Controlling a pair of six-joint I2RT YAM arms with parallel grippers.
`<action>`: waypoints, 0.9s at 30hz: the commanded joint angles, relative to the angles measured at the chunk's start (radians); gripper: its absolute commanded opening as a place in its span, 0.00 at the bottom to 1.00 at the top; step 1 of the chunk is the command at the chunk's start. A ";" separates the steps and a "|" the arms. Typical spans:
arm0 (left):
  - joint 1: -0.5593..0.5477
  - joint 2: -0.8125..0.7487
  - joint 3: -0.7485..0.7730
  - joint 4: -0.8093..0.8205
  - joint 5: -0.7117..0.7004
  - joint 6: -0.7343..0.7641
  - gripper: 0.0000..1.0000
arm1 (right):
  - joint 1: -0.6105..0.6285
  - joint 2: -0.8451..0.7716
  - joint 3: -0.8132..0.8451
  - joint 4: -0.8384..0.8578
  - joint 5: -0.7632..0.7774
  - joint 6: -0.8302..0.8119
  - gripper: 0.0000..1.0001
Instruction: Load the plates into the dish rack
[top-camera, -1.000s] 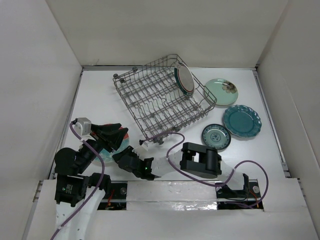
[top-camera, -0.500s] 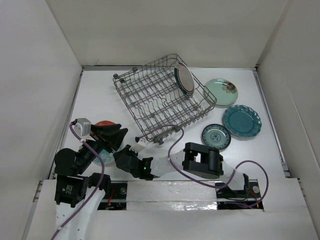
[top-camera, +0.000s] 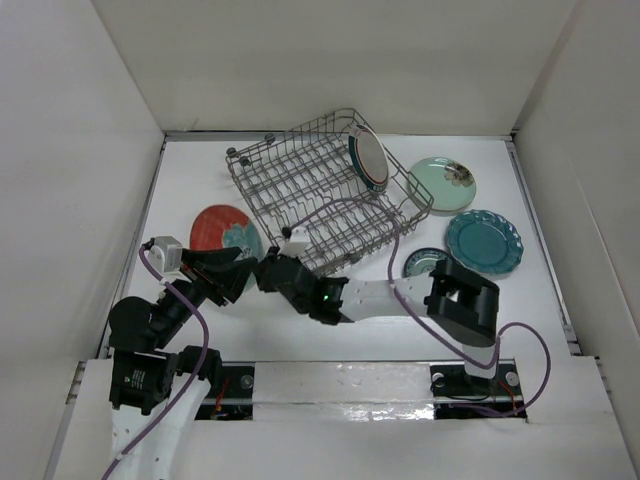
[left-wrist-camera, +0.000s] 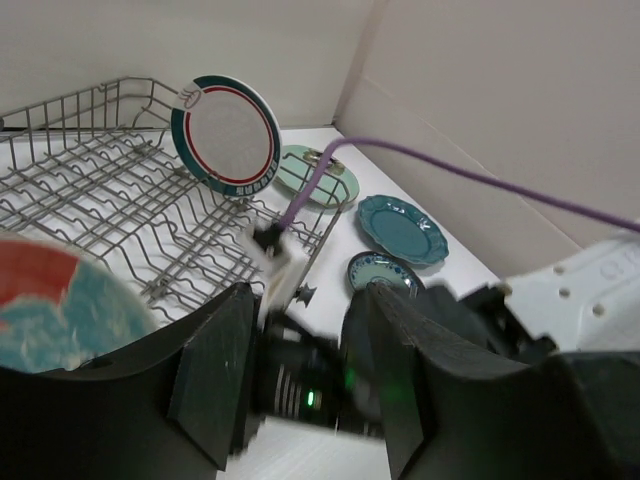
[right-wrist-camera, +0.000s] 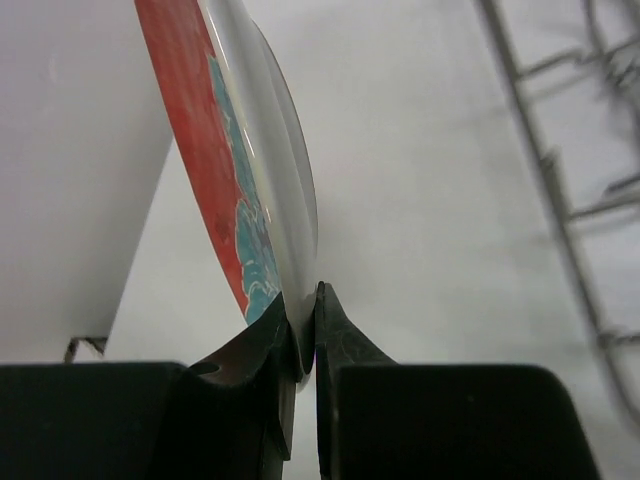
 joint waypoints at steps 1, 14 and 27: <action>-0.003 -0.014 0.027 0.038 0.013 0.003 0.47 | -0.106 -0.170 0.005 0.352 -0.089 -0.039 0.00; -0.003 0.032 -0.015 0.044 0.013 0.013 0.52 | -0.565 -0.355 0.057 0.045 -0.323 -0.429 0.00; -0.003 0.109 -0.018 0.056 0.013 0.024 0.52 | -0.783 -0.306 0.195 -0.100 -0.291 -0.792 0.00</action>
